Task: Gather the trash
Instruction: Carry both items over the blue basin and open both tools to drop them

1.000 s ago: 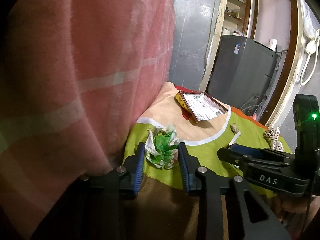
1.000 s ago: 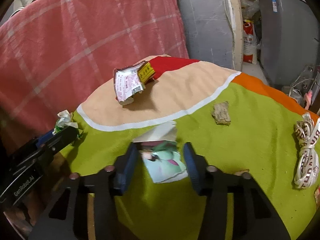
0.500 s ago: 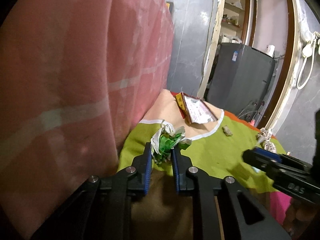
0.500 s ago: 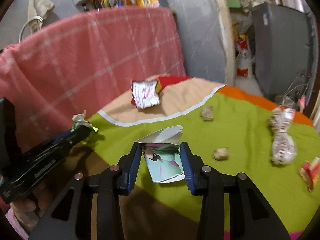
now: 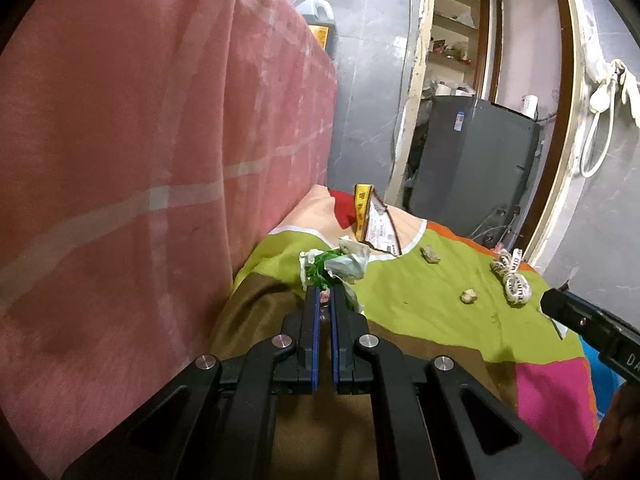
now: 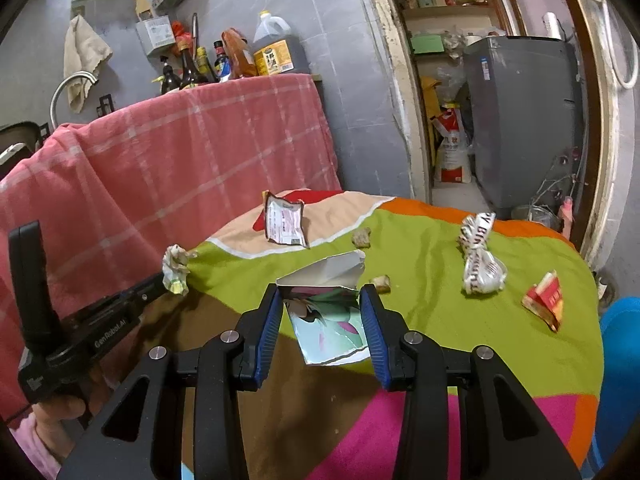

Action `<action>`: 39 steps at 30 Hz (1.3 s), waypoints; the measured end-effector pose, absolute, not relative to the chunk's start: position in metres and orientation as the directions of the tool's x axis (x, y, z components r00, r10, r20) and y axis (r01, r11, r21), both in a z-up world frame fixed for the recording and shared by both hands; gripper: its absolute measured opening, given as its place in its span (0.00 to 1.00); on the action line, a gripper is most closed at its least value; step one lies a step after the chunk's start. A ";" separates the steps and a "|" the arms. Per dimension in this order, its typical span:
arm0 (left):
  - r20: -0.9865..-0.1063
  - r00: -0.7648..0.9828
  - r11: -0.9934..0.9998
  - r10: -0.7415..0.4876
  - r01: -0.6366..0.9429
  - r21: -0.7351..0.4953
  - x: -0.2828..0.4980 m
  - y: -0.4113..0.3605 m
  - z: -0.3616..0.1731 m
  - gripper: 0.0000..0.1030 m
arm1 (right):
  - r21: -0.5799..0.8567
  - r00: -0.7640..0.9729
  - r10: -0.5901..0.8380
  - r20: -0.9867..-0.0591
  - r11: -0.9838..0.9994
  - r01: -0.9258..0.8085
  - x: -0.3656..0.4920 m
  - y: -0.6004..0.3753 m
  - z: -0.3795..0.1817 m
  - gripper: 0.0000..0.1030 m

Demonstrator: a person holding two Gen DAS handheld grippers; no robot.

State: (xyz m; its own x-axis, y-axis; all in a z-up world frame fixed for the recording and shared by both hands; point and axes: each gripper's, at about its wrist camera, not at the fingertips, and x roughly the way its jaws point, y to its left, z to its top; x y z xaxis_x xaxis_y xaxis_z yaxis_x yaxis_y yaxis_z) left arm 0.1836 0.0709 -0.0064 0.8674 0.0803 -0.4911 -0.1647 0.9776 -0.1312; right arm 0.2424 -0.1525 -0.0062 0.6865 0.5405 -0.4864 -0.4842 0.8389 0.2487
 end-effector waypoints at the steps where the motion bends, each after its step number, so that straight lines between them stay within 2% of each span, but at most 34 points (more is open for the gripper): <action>1: -0.487 0.870 0.978 0.073 -0.158 -0.136 0.181 0.069 -0.005 0.03 | 0.246 0.694 0.537 -0.479 0.842 -0.481 0.238 -0.156 -0.005 0.36; 15: -0.365 0.922 0.981 -0.126 0.062 -0.181 0.170 -0.018 0.023 0.03 | 0.176 0.857 0.421 -0.297 0.906 -0.384 0.194 -0.221 0.025 0.36; 24: -0.312 0.901 0.952 -0.301 0.262 -0.161 0.191 -0.100 0.040 0.03 | 0.127 0.952 0.230 -0.201 0.970 -0.207 0.179 -0.299 0.039 0.37; 31: -0.340 0.835 0.902 -0.432 0.407 -0.146 0.215 -0.181 0.030 0.03 | 0.133 0.979 0.069 -0.192 0.990 -0.044 0.179 -0.369 0.023 0.37; 39: -0.429 0.739 0.847 -0.519 0.510 -0.148 0.246 -0.255 0.011 0.03 | 0.197 0.962 -0.034 -0.270 0.976 0.090 0.190 -0.439 -0.013 0.37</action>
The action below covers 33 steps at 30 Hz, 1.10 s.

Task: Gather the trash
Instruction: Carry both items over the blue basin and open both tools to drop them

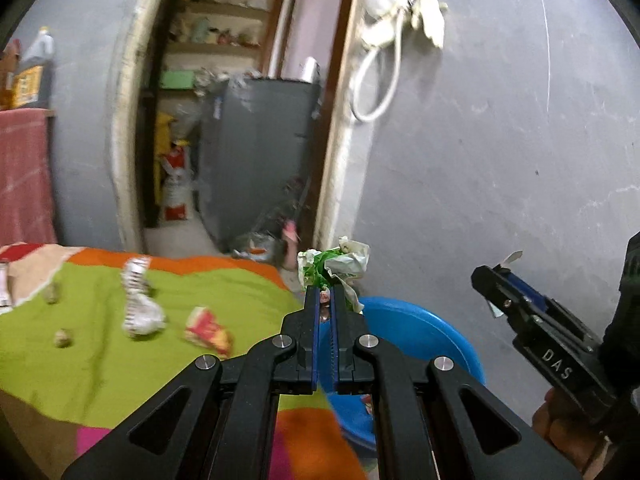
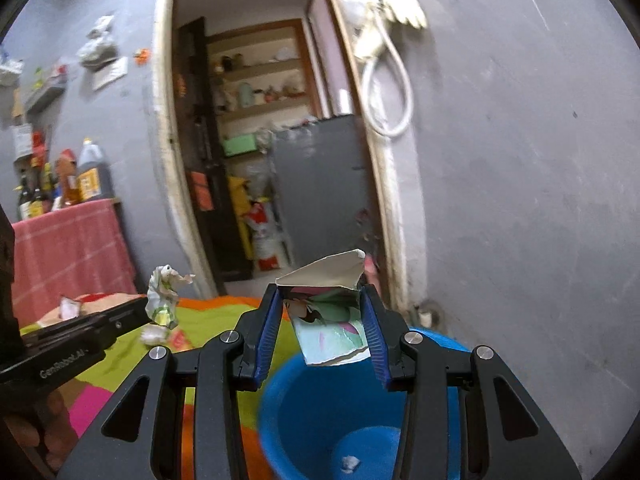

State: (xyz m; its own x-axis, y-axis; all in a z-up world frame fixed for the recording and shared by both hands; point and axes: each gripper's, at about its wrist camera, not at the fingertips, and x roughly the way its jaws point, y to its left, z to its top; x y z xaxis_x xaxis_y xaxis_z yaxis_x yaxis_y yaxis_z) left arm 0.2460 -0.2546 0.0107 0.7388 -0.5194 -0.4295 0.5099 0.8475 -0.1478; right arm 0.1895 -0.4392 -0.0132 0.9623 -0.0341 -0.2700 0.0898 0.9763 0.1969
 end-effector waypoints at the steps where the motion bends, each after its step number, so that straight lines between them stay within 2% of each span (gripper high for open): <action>1: -0.444 0.727 0.843 -0.524 0.516 -0.151 0.251 -0.261 0.008 0.03 | 0.202 0.960 -0.038 -0.277 0.975 0.097 0.190 -0.443 -0.017 0.37; 9: -0.530 0.650 0.822 -0.544 0.539 -0.183 0.278 -0.294 -0.016 0.03 | 0.237 0.938 -0.055 -0.342 0.961 0.143 0.198 -0.468 -0.040 0.39; 14: -0.557 0.617 0.815 -0.556 0.537 -0.219 0.286 -0.300 -0.029 0.03 | 0.244 0.923 -0.060 -0.381 0.956 0.163 0.204 -0.476 -0.045 0.39; 20: -0.574 0.595 0.811 -0.562 0.531 -0.245 0.287 -0.299 -0.034 0.05 | 0.252 0.914 -0.064 -0.400 0.951 0.177 0.211 -0.482 -0.047 0.44; 26: -0.554 0.621 0.822 -0.555 0.511 -0.250 0.280 -0.289 -0.026 0.18 | 0.260 0.924 -0.068 -0.376 0.950 0.175 0.206 -0.480 -0.041 0.51; 28: -0.536 0.643 0.831 -0.547 0.497 -0.251 0.276 -0.280 -0.019 0.28 | 0.262 0.932 -0.069 -0.355 0.950 0.170 0.204 -0.478 -0.036 0.54; 29: -0.526 0.656 0.836 -0.541 0.490 -0.249 0.274 -0.277 -0.016 0.30 | 0.256 0.937 -0.073 -0.342 0.952 0.168 0.201 -0.476 -0.031 0.56; 32: -0.499 0.688 0.848 -0.526 0.469 -0.247 0.269 -0.262 -0.004 0.35 | 0.244 0.948 -0.080 -0.307 0.957 0.160 0.194 -0.469 -0.020 0.65; 33: -0.490 0.699 0.852 -0.521 0.461 -0.247 0.267 -0.257 0.000 0.42 | 0.242 0.954 -0.078 -0.291 0.958 0.152 0.190 -0.465 -0.014 0.67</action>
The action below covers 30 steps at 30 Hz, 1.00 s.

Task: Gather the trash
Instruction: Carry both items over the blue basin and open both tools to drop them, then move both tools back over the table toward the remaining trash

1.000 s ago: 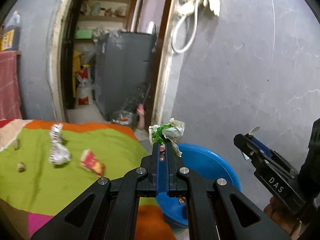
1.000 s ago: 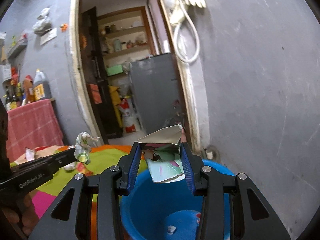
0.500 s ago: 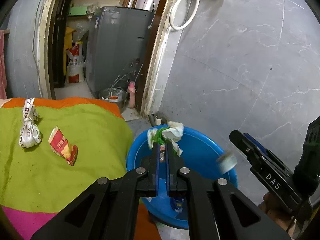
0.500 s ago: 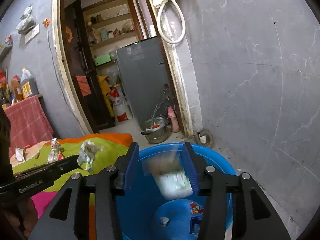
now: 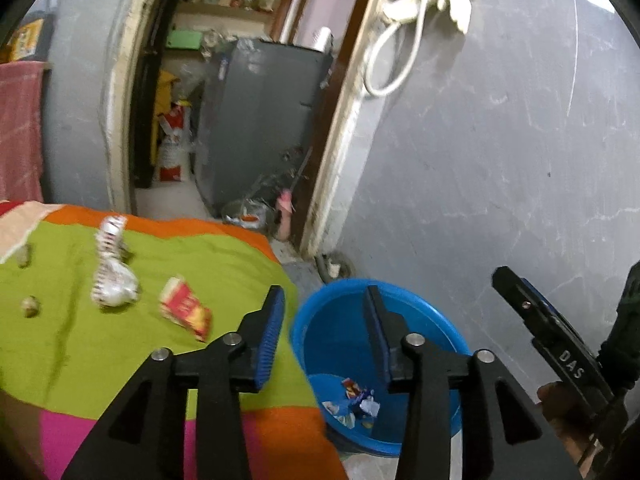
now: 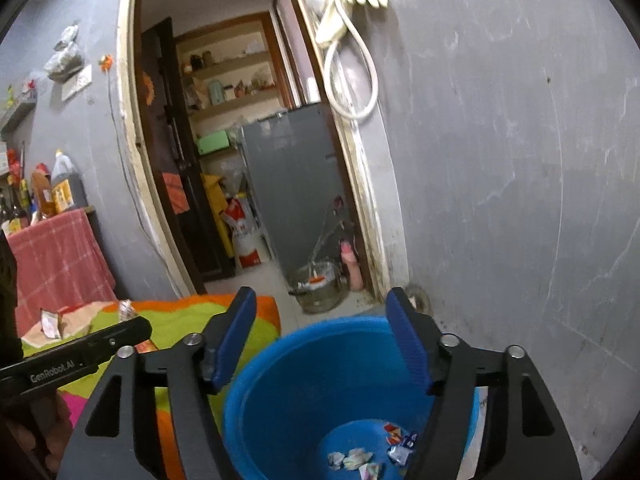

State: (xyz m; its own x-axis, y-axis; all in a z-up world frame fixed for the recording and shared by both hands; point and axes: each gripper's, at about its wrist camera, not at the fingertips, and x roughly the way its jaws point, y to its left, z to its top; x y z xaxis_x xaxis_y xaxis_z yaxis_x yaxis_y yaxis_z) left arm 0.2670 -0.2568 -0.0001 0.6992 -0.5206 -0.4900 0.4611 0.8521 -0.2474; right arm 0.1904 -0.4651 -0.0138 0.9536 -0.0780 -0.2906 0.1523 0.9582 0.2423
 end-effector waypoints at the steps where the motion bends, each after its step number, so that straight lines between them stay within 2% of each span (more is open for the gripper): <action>1: -0.477 0.717 0.861 -0.508 0.446 -0.246 0.264 -0.249 0.005 0.49 | 0.240 0.956 -0.077 -0.284 0.959 0.148 0.189 -0.463 -0.011 0.72; 5: -0.425 0.782 0.889 -0.457 0.389 -0.240 0.251 -0.220 0.023 0.66 | 0.225 0.968 -0.054 -0.246 0.968 0.112 0.183 -0.446 0.007 0.80; 7: -0.404 0.816 0.909 -0.414 0.346 -0.233 0.244 -0.200 0.031 0.84 | 0.223 0.973 -0.032 -0.228 0.971 0.084 0.180 -0.436 0.016 0.91; 9: -0.378 0.847 0.925 -0.374 0.307 -0.226 0.237 -0.183 0.038 0.90 | 0.226 0.978 -0.011 -0.210 0.972 0.060 0.178 -0.427 0.022 1.00; 10: -0.367 0.861 0.932 -0.352 0.286 -0.223 0.233 -0.173 0.041 0.94 | 0.228 0.981 0.003 -0.196 0.973 0.042 0.177 -0.420 0.027 1.00; 21: -0.304 0.940 0.981 -0.152 0.105 -0.165 0.198 -0.083 0.057 0.97 | 0.238 0.989 0.105 -0.104 0.968 -0.077 0.170 -0.356 0.049 1.00; 30: -0.304 0.951 0.986 -0.050 -0.002 -0.168 0.189 -0.029 0.043 0.97 | 0.195 0.981 0.179 -0.079 0.968 -0.161 0.174 -0.311 0.046 1.00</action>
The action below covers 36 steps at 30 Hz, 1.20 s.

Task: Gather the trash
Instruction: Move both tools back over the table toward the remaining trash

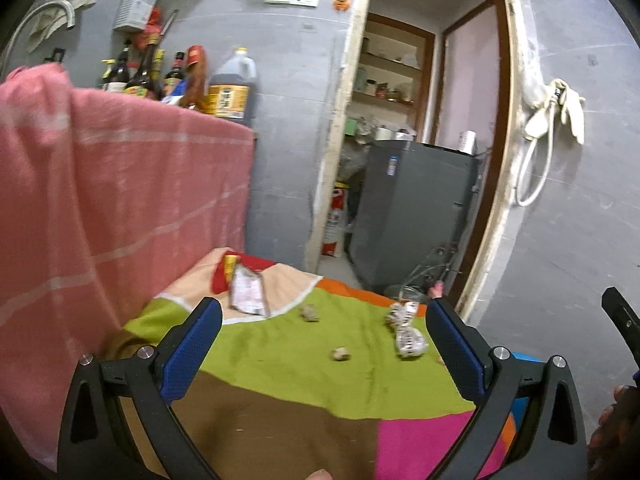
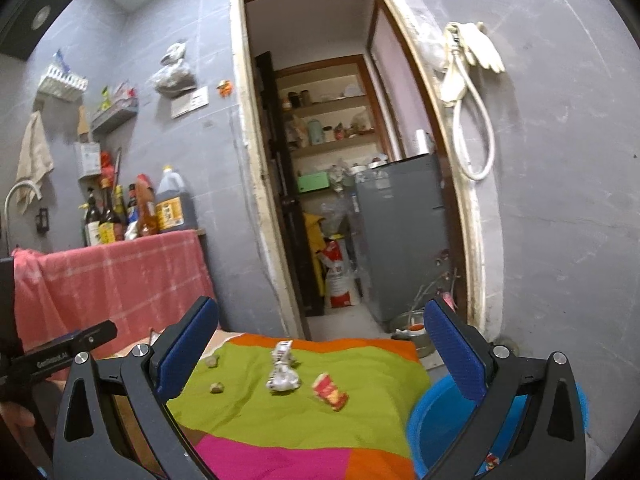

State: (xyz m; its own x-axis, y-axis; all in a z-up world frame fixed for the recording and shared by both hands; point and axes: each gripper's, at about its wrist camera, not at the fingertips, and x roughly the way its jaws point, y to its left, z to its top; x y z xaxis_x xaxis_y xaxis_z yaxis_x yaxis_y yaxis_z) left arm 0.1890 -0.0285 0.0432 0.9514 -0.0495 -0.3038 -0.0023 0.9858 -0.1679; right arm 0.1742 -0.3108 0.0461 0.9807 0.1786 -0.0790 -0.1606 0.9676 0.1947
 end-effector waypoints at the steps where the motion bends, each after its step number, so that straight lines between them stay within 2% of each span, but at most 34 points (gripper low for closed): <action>1: -0.302 0.952 0.986 -0.042 -0.010 -0.167 0.188 -0.025 0.041 0.97 | 0.188 0.980 0.184 -0.079 0.968 -0.167 0.174 -0.307 0.045 1.00; 9: -0.303 0.953 0.990 -0.014 -0.030 -0.139 0.184 -0.014 0.023 0.97 | 0.151 0.971 0.216 -0.099 0.968 -0.200 0.182 -0.280 0.031 1.00; 26: -0.405 0.913 0.993 -0.042 -0.006 -0.117 0.238 -0.022 -0.003 0.97 | 0.080 0.946 0.226 -0.230 0.974 -0.213 0.229 -0.273 -0.002 1.00; 30: -0.440 0.895 0.993 -0.073 0.026 -0.111 0.258 -0.028 -0.005 0.97 | 0.072 0.935 0.220 -0.278 0.976 -0.208 0.247 -0.275 -0.008 1.00; 36: -0.531 0.839 0.991 -0.122 0.077 -0.105 0.288 -0.038 -0.014 0.96 | 0.115 0.887 0.216 -0.409 0.976 -0.185 0.281 -0.284 -0.022 0.99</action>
